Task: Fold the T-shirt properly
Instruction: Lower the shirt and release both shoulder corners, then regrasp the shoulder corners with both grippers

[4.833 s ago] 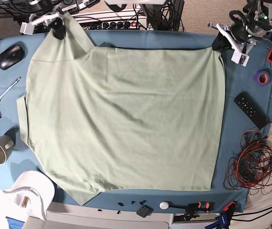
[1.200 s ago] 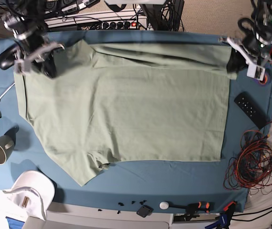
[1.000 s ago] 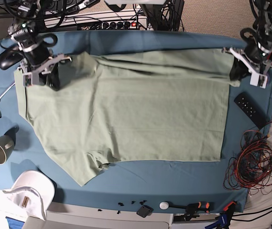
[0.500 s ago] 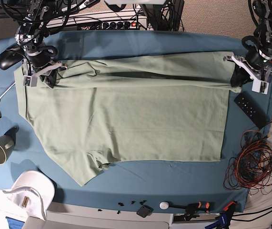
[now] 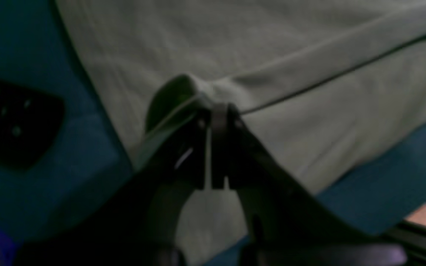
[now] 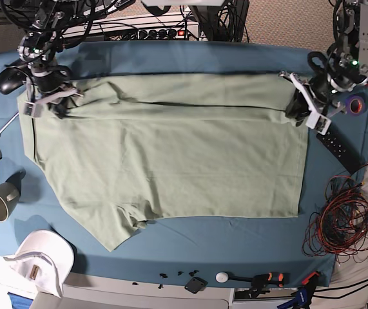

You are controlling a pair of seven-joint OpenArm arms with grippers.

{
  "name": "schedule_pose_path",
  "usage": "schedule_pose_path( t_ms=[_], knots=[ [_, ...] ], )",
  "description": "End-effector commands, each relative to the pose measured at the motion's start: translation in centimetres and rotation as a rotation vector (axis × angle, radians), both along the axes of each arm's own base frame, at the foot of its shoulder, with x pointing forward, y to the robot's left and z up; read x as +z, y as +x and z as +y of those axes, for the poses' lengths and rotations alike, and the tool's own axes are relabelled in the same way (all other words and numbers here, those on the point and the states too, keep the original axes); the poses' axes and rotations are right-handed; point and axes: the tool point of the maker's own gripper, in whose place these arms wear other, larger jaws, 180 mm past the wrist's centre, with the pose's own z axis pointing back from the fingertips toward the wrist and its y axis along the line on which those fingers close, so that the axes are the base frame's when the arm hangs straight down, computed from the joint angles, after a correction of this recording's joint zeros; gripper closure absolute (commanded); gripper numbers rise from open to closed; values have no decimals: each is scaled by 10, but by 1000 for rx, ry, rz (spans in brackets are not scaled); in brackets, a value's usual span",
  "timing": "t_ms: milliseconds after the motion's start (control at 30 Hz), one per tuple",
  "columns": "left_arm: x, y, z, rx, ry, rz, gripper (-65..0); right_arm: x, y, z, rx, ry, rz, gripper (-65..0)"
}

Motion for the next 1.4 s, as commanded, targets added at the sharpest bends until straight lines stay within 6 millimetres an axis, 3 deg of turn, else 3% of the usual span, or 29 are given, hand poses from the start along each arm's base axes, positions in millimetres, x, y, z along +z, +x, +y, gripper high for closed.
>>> schedule_pose_path(
  t_ms=[0, 100, 600, 633, 700, 767, 800, 867, 1367],
  knots=[
    [12, 9, 4, 10, 2, -48, 0, 11, 2, -12, -18, -36, -28, 0],
    [13, 12, 6, 16, 13, -62, 0, 14, 0, -19, -38, -38, -34, 0],
    [11, 11, 6, 14, 20, -52, 0, 15, 2, -14, -27, -16, -46, 0],
    [11, 10, 7, 14, 24, -47, -13, 15, 2, -12, -9, -15, -46, 0],
    [9, 9, 8, 8, 42, -46, -188, 15, 4, -4, 43, -11, -49, 0],
    [8, 9, 9, 8, 49, -44, -308, 17, 6, 5, 80, 23, -67, -101],
    [7, 8, 9, 9, 51, -40, -325, 18, 7, 9, 90, 46, -80, -154],
    [6, 6, 10, 12, 52, -32, -324, 22, 10, 15, 108, 80, -109, -200],
    [-25, -40, 12, 3, 69, 108, -324, 32, 14, 20, 111, 146, -165, -200]
  ],
)
